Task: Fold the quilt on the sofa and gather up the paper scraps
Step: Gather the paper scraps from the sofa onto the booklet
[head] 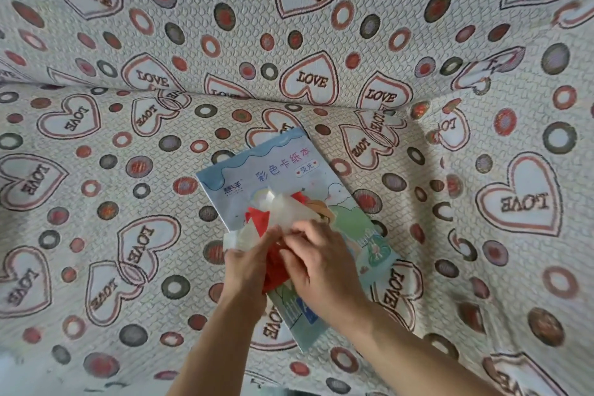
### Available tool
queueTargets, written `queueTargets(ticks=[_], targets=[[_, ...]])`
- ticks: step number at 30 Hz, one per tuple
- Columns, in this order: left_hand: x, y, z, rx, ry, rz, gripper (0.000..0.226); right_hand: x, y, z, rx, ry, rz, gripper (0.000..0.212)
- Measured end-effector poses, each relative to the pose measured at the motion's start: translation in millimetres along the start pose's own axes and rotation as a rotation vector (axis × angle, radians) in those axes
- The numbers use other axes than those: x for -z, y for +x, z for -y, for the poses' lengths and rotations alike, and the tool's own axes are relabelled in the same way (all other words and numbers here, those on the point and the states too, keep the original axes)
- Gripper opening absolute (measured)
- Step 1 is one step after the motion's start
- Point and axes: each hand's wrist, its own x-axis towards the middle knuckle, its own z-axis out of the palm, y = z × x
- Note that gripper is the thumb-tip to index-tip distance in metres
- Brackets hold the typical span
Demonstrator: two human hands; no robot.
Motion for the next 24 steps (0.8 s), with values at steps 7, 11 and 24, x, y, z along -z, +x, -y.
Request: queueTargets(ticks=[7,11,24], targets=[[18.7,-15.0,-22.5,-0.017,0.075,0.06,0.026,29.0,1.0,-15.4,-0.313,-0.036,-0.145,0.05],[32.5,-39.8,-34.0,0.001,0.101,0.134,0.019,61.5,10.0,-17.5,-0.894,0.434,0.156,0.083],[107.6,-91.8,2.7,-0.223,0.346,-0.313,0.033,51.5,-37.5,111.1,-0.547,-0.033,0.336,0.085]])
